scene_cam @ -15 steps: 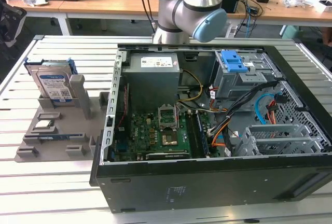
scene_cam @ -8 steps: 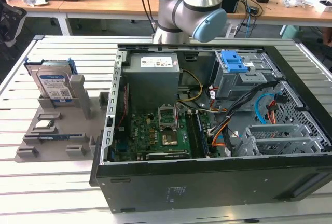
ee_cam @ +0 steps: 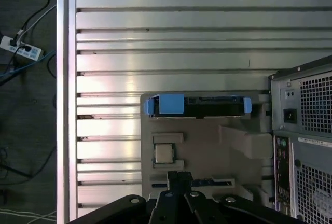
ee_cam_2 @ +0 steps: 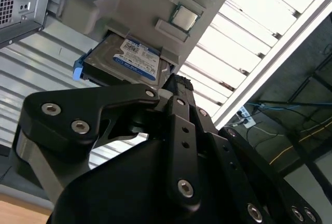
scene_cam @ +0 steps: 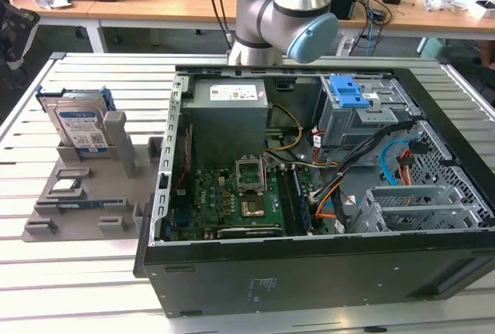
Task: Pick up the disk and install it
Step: 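Pick up the disk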
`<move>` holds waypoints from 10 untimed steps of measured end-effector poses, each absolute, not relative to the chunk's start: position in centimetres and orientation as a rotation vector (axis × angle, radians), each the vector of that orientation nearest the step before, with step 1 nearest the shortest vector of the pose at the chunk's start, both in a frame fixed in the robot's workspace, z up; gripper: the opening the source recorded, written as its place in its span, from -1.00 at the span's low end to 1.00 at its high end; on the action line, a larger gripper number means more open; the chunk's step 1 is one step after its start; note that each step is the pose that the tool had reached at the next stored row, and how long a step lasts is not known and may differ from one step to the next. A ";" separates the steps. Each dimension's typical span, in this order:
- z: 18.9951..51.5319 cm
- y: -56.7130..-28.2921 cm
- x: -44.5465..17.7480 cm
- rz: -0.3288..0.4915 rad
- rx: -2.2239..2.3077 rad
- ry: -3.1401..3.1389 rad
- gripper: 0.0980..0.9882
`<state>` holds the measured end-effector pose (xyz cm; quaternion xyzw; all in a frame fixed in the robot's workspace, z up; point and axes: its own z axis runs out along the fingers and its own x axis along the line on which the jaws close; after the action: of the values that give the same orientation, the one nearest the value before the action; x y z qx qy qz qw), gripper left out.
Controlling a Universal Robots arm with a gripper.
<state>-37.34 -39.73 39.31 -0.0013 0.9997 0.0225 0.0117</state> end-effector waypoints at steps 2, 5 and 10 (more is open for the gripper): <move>39.3 -39.7 -37.3 0.071 -0.060 3.118 -0.98; 39.3 -39.7 -37.3 0.071 -0.115 3.117 -0.98; 39.3 -39.7 -37.3 0.073 -0.310 3.107 -0.98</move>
<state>-37.33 -39.73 39.31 -0.0991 0.9948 0.0235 0.0094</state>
